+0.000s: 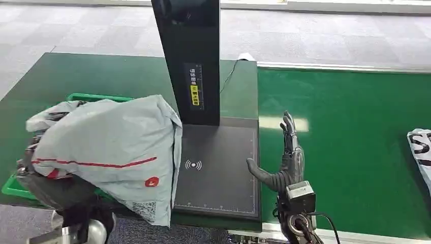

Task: Moved the parcel from conveyor to table for the left to box.

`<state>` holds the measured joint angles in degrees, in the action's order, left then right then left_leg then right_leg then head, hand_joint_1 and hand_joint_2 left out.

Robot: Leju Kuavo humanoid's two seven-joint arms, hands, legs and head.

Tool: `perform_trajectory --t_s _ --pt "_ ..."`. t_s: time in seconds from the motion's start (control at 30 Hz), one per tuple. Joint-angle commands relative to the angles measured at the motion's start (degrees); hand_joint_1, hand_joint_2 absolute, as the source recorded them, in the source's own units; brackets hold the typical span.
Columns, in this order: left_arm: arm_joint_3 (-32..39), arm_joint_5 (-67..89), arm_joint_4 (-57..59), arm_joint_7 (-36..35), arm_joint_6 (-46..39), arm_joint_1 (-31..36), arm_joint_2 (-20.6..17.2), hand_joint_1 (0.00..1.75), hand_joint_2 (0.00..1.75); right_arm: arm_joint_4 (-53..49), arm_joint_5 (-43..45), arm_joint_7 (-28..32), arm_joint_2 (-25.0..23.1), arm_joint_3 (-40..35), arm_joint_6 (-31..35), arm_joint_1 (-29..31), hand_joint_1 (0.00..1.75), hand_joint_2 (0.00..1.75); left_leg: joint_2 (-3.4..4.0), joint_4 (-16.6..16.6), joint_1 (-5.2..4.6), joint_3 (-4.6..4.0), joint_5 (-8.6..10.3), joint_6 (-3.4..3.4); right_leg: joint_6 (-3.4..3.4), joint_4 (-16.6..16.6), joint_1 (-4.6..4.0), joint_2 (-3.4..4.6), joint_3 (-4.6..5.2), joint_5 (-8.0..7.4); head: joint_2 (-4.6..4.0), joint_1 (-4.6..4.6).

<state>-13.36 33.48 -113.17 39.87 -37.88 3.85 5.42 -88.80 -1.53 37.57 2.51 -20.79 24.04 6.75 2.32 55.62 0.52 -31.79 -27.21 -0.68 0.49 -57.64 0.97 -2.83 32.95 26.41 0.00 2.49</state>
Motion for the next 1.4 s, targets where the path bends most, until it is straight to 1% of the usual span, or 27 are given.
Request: perform_trajectory --t_s 0.03,0.07,0.1,0.13,0.17,0.2,0.27,0.33,0.37,0.43,0.47,0.5,0.57,0.6,0.63,0.67,0.7,0.77,0.8,0.83,0.87,0.9,0.93,0.97,1.03,1.2,1.4 --pt "14.8 3.1 1.6 0.1 -2.1 2.7 5.4 1.75 1.75 0.1 -1.5 0.2 -1.0 -0.5 0.5 -0.7 0.00 1.75 -0.04 0.0 0.07 0.06 -0.03 0.03 -0.07 0.1 -0.06 0.35 -0.04 -0.04 0.00 0.00" --pt "15.7 2.8 3.2 0.1 -2.1 3.0 5.4 1.75 1.75 0.0 -1.9 0.2 -1.3 -0.2 0.6 -1.0 0.00 1.75 -0.06 0.0 0.10 0.02 -0.04 0.04 -0.07 0.1 -0.08 0.40 -0.03 -0.05 0.00 0.00" --pt "24.7 3.8 6.4 0.1 -2.1 6.1 10.6 1.75 1.75 -0.2 -3.0 0.1 -1.1 -0.4 1.0 -1.1 0.00 1.75 -0.15 -0.1 0.10 0.05 0.04 0.02 -0.10 0.1 -0.08 0.35 -0.06 -0.09 0.00 -0.02" --pt "28.0 0.4 9.6 0.1 -2.1 10.2 7.2 1.75 1.75 -0.3 -2.6 0.0 -0.3 -0.6 1.2 -0.7 0.00 1.75 -0.22 -0.1 0.09 0.02 0.04 0.02 -0.09 0.1 -0.07 0.24 -0.06 -0.06 0.00 0.00" --pt "27.1 -5.0 10.8 0.1 -2.1 11.4 4.8 1.75 1.75 -0.4 -2.0 -0.1 0.4 -0.7 1.4 -0.5 0.00 1.75 -0.28 0.0 0.01 0.03 0.08 0.00 -0.08 0.0 0.00 0.05 -0.04 -0.03 0.00 -0.02" --pt "27.6 -4.1 8.9 0.1 -2.1 12.2 3.8 1.75 1.75 -0.4 -1.3 -0.2 0.9 -0.8 1.4 -0.2 0.00 1.75 -0.34 0.0 0.04 -0.02 0.11 0.00 -0.09 0.0 -0.02 0.04 -0.01 -0.05 0.00 0.00" --pt "27.7 -3.7 7.8 0.1 -2.1 11.9 3.9 1.75 1.75 -0.3 -0.9 -0.2 1.1 -0.6 1.2 -0.1 0.00 1.75 -0.15 0.0 0.06 -0.03 0.05 0.00 -0.08 0.0 -0.05 0.17 0.02 -0.06 0.00 -0.07" --pt "29.2 -1.4 9.7 0.1 -2.1 11.3 5.6 1.75 1.75 -0.5 -0.8 -0.2 0.8 -0.4 1.3 -0.3 0.00 1.75 0.11 0.0 0.06 0.07 0.02 0.00 -0.14 0.0 -0.05 0.34 0.00 -0.11 0.00 0.04" --pt "30.0 -0.6 12.0 0.1 -2.1 11.3 6.1 1.75 1.75 -0.6 -0.9 -0.2 0.7 -0.3 1.4 -0.5 0.00 1.75 0.11 0.0 0.12 0.07 0.02 0.01 -0.18 0.1 -0.11 0.46 0.01 -0.16 0.00 0.00" --pt "31.0 1.3 23.1 0.1 -2.1 12.8 5.9 1.75 1.75 -1.4 -1.5 0.2 0.5 -0.1 1.7 -1.7 0.00 1.75 -0.10 -0.1 0.06 0.13 0.05 0.04 -0.12 0.1 -0.06 0.25 -0.09 -0.10 0.00 -0.04" --pt "31.3 1.2 24.1 0.1 -2.1 13.5 5.5 1.75 1.75 -1.6 -1.5 0.2 0.5 -0.1 1.7 -2.0 0.00 1.75 -0.24 -0.2 0.04 0.21 0.09 0.04 -0.13 0.2 -0.03 0.16 -0.20 -0.09 0.00 0.00" --pt "31.3 1.2 24.1 0.1 -2.1 13.5 5.5 1.75 1.75 -1.6 -1.5 0.2 0.5 -0.1 1.7 -2.0 0.00 1.75 -0.15 -0.1 -0.01 0.23 0.06 0.02 -0.11 0.1 0.02 0.14 -0.18 -0.05 0.00 0.00" --pt "31.3 1.2 24.1 0.1 -2.1 13.5 5.5 1.75 1.75 -1.6 -1.5 0.2 0.5 -0.1 1.7 -2.0 0.00 1.75 -0.24 -0.1 0.06 0.14 0.08 0.04 -0.14 0.1 -0.05 0.24 -0.13 -0.11 0.00 -0.02" --pt "31.3 1.2 24.1 0.1 -2.1 13.5 5.5 1.75 1.75 -1.6 -1.5 0.2 0.5 -0.1 1.7 -2.0 0.00 1.75 -0.08 0.0 0.08 0.07 0.03 0.01 -0.13 0.1 -0.08 0.30 -0.05 -0.10 0.00 0.00" --pt "27.5 7.4 30.0 -11.3 -0.7 13.9 2.5 1.71 1.75 -2.1 -2.4 -0.1 0.4 0.2 2.4 -2.5 0.00 1.75 -0.06 0.0 0.13 0.02 0.03 0.03 -0.15 0.1 -0.12 0.43 0.00 -0.14 0.00 0.00" --pt "24.2 11.7 34.7 -21.7 2.1 15.1 -0.8 1.71 1.75 -2.8 -3.0 -0.3 0.6 0.5 2.5 -3.2 0.00 1.75 0.02 0.0 0.07 0.02 0.01 0.01 -0.12 0.0 -0.06 0.31 0.01 -0.09 0.00 -0.02" --pt "22.1 16.8 39.5 -28.4 4.1 16.8 -3.0 1.73 1.75 -3.2 -3.6 -0.7 0.8 0.6 2.1 -3.5 0.00 1.75 -0.20 -0.1 0.07 0.10 0.08 0.00 -0.15 0.1 -0.05 0.17 -0.10 -0.08 0.00 -0.02" --pt "21.0 14.7 48.8 -32.7 7.2 20.6 -4.9 1.64 1.75 -2.9 -4.2 -1.5 0.9 0.8 1.3 -2.8 0.00 1.75 -0.42 -0.1 0.04 0.09 0.14 -0.02 -0.16 0.1 -0.03 -0.03 -0.10 -0.07 0.00 -0.02" --pt "21.1 13.5 51.5 -33.2 7.9 21.7 -5.2 1.57 1.75 -2.5 -4.3 -1.7 0.8 0.8 1.0 -2.4 0.00 1.75 -0.64 -0.1 0.06 0.03 0.18 -0.01 -0.15 0.1 -0.05 -0.14 -0.10 -0.08 0.00 -0.04" --pt "21.1 12.8 55.4 -33.5 7.6 22.9 -6.1 1.48 1.75 -2.0 -4.5 -2.0 0.8 0.7 0.5 -2.0 0.00 1.75 -0.37 0.0 0.08 0.07 0.12 -0.03 -0.12 0.1 -0.07 0.00 -0.09 -0.08 0.00 0.00" --pt "21.2 11.9 58.2 -33.4 7.0 23.5 -6.7 1.43 1.75 -1.6 -4.7 -2.1 0.7 0.7 0.2 -1.8 0.00 1.75 -0.35 -0.1 0.09 0.05 0.16 -0.03 -0.15 0.1 -0.08 0.14 -0.04 -0.15 0.00 0.02" --pt "21.3 12.3 59.6 -33.6 5.9 23.6 -7.3 1.40 1.75 -1.5 -4.8 -2.1 0.5 0.6 0.0 -1.8 0.00 1.75 -0.07 0.0 0.08 0.05 0.09 -0.02 -0.15 0.1 -0.07 0.25 0.01 -0.16 0.00 -0.02" --pt "21.3 12.4 60.5 -33.8 6.1 23.6 -7.7 1.48 1.75 -1.6 -4.9 -2.1 0.5 0.5 -0.1 -1.9 0.00 1.75 -0.02 0.0 0.11 0.05 0.10 -0.01 -0.19 0.1 -0.11 0.37 0.02 -0.21 0.00 -0.02" --pt "21.4 12.1 60.7 -33.8 6.4 23.5 -7.9 1.48 1.75 -1.7 -5.0 -2.1 0.4 0.4 -0.1 -2.0 0.00 1.75 0.13 0.0 0.06 0.09 0.06 -0.01 -0.16 0.0 -0.07 0.36 0.01 -0.14 0.00 0.00" --pt "21.4 12.1 60.7 -33.8 6.4 23.5 -7.9 1.48 1.75 -1.7 -5.0 -2.1 0.4 0.4 -0.1 -2.0 0.00 1.75 0.14 0.0 0.09 0.15 0.04 -0.01 -0.17 0.1 -0.10 0.40 -0.05 -0.14 0.00 -0.02" --pt "21.4 12.1 60.6 -33.8 6.4 23.5 -7.7 1.48 1.75 -1.7 -5.0 -2.1 0.4 0.4 -0.1 -2.1 0.00 1.75 -0.05 -0.1 0.09 0.18 0.06 0.00 -0.15 0.1 -0.09 0.42 -0.15 -0.15 0.00 0.02" --pt "21.4 12.1 60.6 -33.8 6.4 23.5 -7.7 1.48 1.75 -1.7 -5.0 -2.1 0.4 0.4 -0.1 -2.1 0.00 1.75 0.10 0.0 0.05 0.22 0.02 -0.02 -0.13 0.0 -0.04 0.40 -0.14 -0.12 0.00 0.00"
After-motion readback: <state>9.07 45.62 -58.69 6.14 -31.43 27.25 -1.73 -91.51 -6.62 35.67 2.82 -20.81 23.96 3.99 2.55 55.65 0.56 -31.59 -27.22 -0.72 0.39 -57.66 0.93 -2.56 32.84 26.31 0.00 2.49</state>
